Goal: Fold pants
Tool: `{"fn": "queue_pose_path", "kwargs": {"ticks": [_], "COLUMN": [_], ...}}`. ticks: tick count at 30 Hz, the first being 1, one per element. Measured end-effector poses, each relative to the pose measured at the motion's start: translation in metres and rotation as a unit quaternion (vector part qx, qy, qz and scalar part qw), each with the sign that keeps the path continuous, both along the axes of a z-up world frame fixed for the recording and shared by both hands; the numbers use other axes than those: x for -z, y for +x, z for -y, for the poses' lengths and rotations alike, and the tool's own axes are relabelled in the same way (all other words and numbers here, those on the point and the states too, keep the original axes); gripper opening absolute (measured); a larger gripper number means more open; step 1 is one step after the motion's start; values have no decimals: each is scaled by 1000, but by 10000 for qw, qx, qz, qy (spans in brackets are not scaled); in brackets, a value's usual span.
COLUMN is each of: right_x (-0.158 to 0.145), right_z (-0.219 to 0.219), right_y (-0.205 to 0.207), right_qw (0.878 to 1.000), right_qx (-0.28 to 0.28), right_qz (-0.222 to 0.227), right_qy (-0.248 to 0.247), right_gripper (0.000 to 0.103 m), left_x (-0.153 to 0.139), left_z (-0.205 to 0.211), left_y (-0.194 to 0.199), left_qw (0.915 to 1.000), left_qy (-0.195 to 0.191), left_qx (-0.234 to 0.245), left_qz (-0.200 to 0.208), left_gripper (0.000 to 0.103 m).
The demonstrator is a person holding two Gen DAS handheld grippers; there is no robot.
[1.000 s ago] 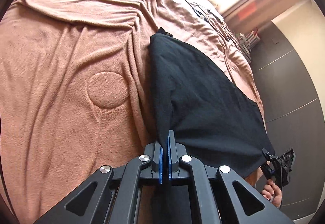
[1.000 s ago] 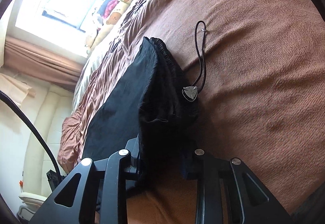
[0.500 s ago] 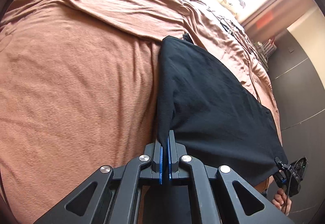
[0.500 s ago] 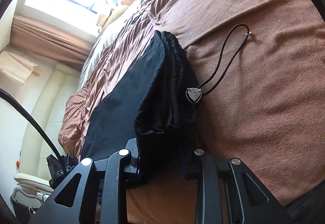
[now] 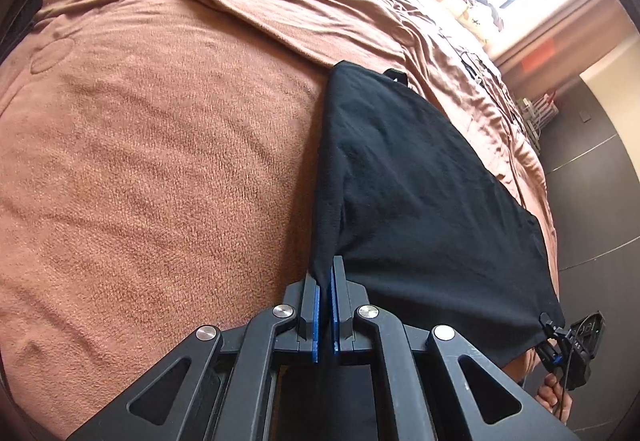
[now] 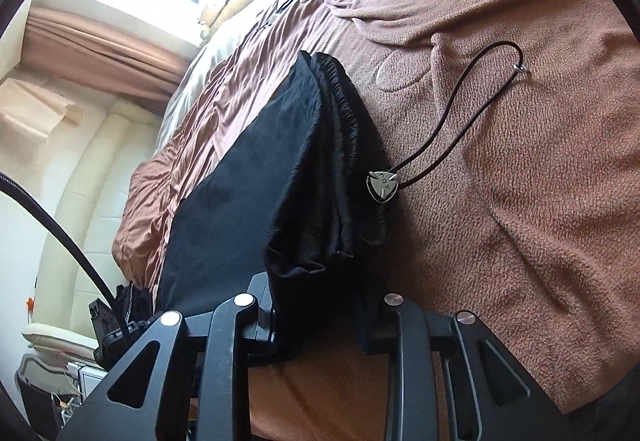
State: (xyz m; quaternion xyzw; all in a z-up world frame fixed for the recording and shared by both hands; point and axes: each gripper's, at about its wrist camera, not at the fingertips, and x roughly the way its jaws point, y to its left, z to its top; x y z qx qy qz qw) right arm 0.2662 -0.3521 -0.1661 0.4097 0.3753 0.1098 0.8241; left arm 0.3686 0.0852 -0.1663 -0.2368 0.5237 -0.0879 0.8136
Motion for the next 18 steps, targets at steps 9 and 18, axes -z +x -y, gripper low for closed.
{"fn": "queue_pose_path", "kwargs": {"ticks": [9,18], "right_x": [-6,-3], "right_z": [19,31], "right_y": [-21,-29], "right_qw": [9996,9987], "right_qx": [162,294], "right_qz": [3,234], "right_qy": [236,357], "right_gripper": [29,5], "left_x": [13,14], "left_z": [-4,-10], "left_y": [-19,-55], "left_qw": [9998,9980], "left_qy": [-129,-586], "left_qx": [-9,-167], "left_qz": [-174,-136], "left_gripper": [31,53]}}
